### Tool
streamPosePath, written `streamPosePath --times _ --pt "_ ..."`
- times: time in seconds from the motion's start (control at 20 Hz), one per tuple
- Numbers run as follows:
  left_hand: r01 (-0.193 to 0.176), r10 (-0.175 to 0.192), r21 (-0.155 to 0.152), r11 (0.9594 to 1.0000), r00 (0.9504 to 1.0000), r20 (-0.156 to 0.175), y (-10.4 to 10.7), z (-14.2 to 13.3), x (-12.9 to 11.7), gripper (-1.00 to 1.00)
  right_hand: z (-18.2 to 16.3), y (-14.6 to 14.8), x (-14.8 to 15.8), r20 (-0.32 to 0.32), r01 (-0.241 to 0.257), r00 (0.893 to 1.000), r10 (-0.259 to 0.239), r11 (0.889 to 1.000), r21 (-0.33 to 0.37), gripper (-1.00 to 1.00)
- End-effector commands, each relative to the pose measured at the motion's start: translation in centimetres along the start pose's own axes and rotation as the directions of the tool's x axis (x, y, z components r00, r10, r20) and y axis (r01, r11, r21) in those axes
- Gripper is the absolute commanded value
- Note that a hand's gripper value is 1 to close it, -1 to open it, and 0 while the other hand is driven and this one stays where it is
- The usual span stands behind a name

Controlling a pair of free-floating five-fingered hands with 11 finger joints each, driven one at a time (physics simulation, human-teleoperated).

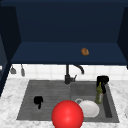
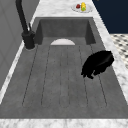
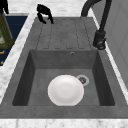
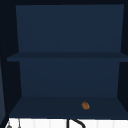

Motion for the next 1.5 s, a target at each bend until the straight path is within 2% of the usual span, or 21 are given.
streamPosePath --times 0.0,0.25,0.5,0.7,1.45 --pt "0.000 0.000 0.000 1.0000 1.0000 0.000 0.0 0.0 0.0 0.00 1.9 0.1 2.2 0.009 0.014 1.000 -0.014 0.999 -0.034 1.00" --pt "0.000 0.000 0.000 1.0000 1.0000 0.000 0.0 0.0 0.0 0.00 4.6 -0.1 4.7 0.004 0.004 1.000 -0.004 0.997 -0.074 1.00" --pt "0.000 0.000 0.000 1.0000 1.0000 0.000 0.0 0.0 0.0 0.00 7.5 -1.3 7.7 -0.007 0.007 1.000 -0.008 0.998 -0.070 1.00" --pt "0.000 0.000 0.000 1.0000 1.0000 0.000 0.0 0.0 0.0 0.00 9.9 -2.6 9.8 -0.036 0.007 0.999 -0.010 0.996 -0.083 1.00" --pt "0.000 0.000 0.000 1.0000 1.0000 0.000 0.0 0.0 0.0 0.00 19.2 -8.1 17.3 -0.046 -0.009 0.999 0.003 0.992 -0.128 1.00"
